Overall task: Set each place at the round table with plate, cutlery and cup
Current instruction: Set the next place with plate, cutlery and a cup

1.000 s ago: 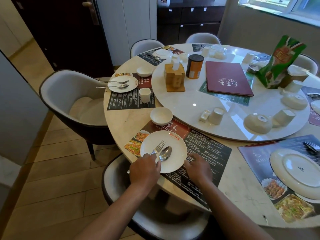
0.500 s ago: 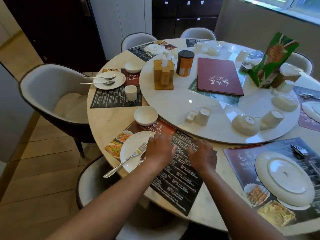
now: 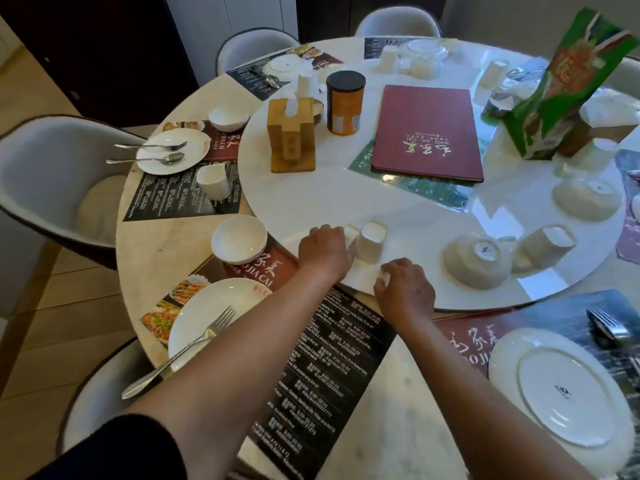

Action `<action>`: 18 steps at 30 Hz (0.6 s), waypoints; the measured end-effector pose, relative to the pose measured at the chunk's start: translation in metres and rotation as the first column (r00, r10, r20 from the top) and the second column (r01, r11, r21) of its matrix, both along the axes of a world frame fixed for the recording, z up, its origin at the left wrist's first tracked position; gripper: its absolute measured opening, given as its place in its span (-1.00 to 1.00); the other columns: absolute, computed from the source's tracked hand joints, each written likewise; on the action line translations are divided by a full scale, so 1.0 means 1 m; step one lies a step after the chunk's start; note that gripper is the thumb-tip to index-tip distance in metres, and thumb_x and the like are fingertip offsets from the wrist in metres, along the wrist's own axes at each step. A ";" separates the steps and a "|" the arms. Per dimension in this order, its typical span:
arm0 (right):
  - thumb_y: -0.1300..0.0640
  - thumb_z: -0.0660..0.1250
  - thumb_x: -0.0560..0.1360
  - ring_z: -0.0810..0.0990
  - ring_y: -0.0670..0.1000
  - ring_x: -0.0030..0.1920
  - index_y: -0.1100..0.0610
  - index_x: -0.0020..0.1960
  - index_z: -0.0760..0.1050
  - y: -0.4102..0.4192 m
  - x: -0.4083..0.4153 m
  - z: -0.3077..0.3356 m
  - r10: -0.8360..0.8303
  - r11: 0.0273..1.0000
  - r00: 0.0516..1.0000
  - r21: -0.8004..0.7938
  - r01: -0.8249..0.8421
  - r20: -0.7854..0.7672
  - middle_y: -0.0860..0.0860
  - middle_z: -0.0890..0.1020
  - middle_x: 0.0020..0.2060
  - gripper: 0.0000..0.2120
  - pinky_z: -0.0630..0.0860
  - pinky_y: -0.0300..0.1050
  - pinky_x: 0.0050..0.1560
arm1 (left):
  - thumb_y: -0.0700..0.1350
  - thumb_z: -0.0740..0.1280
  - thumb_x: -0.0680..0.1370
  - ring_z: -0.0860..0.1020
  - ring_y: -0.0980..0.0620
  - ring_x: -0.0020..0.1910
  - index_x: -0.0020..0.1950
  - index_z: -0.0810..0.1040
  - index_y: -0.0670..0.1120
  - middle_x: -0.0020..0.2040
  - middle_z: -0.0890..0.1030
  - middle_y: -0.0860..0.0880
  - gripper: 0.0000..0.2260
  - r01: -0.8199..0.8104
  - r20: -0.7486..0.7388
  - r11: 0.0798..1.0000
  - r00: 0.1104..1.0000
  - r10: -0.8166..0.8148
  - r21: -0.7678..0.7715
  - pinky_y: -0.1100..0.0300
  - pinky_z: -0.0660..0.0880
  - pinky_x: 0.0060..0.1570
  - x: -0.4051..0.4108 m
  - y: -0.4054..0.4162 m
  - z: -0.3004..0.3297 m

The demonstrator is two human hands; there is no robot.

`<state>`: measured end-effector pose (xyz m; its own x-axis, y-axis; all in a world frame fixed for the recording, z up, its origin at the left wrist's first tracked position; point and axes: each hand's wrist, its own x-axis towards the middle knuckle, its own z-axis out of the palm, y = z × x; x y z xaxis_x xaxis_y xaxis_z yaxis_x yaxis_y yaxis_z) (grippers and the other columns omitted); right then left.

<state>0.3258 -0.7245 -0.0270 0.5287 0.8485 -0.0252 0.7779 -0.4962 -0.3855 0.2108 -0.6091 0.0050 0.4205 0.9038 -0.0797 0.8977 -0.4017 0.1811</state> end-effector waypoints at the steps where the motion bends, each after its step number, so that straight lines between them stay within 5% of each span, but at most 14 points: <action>1: 0.05 0.30 0.54 0.51 0.09 0.21 0.08 0.19 0.62 -0.003 0.000 -0.002 0.016 1.000 1.000 0.016 -0.017 0.017 -0.01 0.58 0.22 -0.73 0.49 0.00 0.12 | 0.19 0.23 0.61 0.53 -0.15 0.14 0.26 0.53 -0.08 0.15 0.57 -0.12 -0.60 -0.004 -0.014 1.000 1.000 0.004 -0.009 0.02 0.46 -0.03 0.003 0.004 -0.003; 9: 0.17 0.44 0.42 0.61 0.14 0.07 0.14 0.05 0.65 -0.011 0.000 -0.031 0.046 0.978 0.992 0.197 -0.069 0.120 0.05 0.67 0.07 -0.79 0.55 0.00 -0.01 | 0.05 0.34 0.58 0.58 -0.14 0.09 0.19 0.55 -0.09 0.12 0.58 -0.10 -0.72 -0.044 0.022 0.999 0.999 0.045 -0.015 0.10 0.40 -0.12 0.006 0.015 -0.021; 18: 0.11 0.33 0.54 0.53 0.14 0.26 0.16 0.25 0.58 -0.016 -0.009 -0.027 0.065 0.990 0.991 0.121 -0.079 0.118 0.09 0.60 0.25 -0.69 0.48 0.06 0.23 | -0.07 0.36 0.54 0.58 -0.11 0.04 0.26 0.54 -0.03 0.10 0.60 -0.05 -0.71 -0.018 0.125 1.000 0.992 0.016 0.011 0.03 0.52 -0.06 -0.078 -0.019 -0.018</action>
<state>0.3170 -0.7401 -0.0544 0.4597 0.8770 0.1401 0.8519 -0.3909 -0.3485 0.1332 -0.6279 -0.0126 0.4111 0.9114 -0.0171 0.8751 -0.3894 0.2873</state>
